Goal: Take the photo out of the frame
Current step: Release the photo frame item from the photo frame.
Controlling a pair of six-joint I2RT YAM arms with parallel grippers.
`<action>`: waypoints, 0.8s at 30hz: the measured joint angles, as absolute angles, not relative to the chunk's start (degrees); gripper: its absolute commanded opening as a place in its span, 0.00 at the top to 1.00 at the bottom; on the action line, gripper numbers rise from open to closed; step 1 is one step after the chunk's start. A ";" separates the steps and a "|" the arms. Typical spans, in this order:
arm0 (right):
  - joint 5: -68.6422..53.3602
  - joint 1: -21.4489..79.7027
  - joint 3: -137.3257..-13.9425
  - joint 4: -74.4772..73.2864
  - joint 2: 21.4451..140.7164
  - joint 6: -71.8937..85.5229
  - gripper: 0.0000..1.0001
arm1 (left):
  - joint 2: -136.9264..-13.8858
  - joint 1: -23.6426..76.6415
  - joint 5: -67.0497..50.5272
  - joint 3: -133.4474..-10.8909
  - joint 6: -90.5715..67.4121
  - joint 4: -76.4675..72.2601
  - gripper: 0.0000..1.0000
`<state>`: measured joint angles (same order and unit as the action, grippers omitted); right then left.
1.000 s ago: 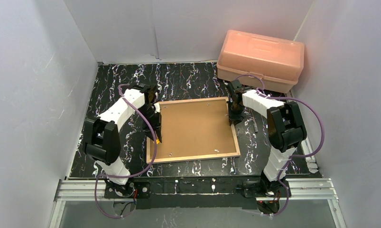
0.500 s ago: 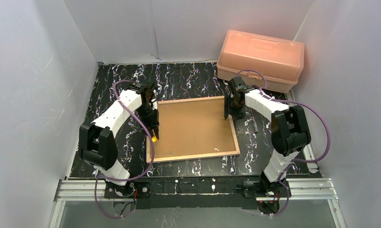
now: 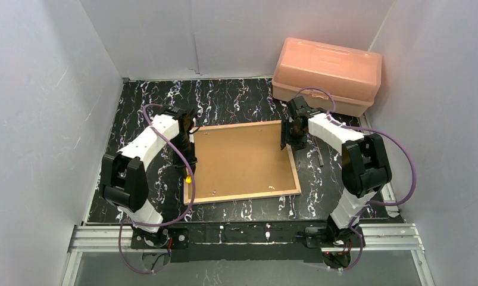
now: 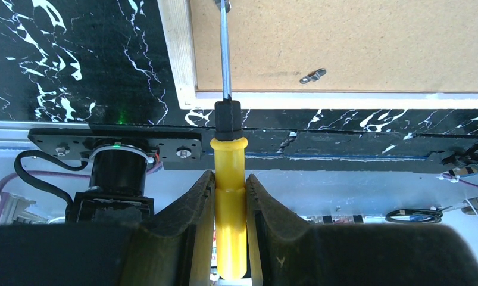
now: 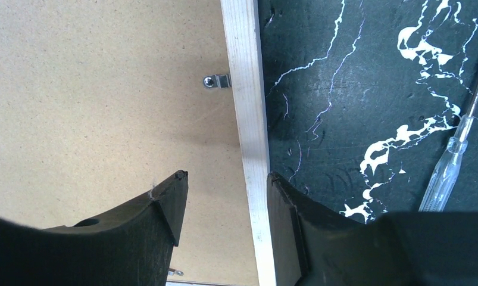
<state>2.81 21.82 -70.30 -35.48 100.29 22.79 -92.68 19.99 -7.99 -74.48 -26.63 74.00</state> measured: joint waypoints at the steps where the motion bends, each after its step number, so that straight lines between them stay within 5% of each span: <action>1: 2.81 21.82 -70.30 -35.51 100.29 22.79 0.42 | -92.79 19.99 -8.14 -74.24 -26.63 74.04 1.00; 24: 2.83 21.93 -70.30 -35.86 100.95 23.77 0.44 | -95.39 19.99 -9.93 -70.32 -25.74 74.46 1.00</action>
<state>2.83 21.93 -70.30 -35.86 100.95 23.77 -95.39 19.99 -9.93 -70.32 -25.74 74.46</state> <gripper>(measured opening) 0.569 0.203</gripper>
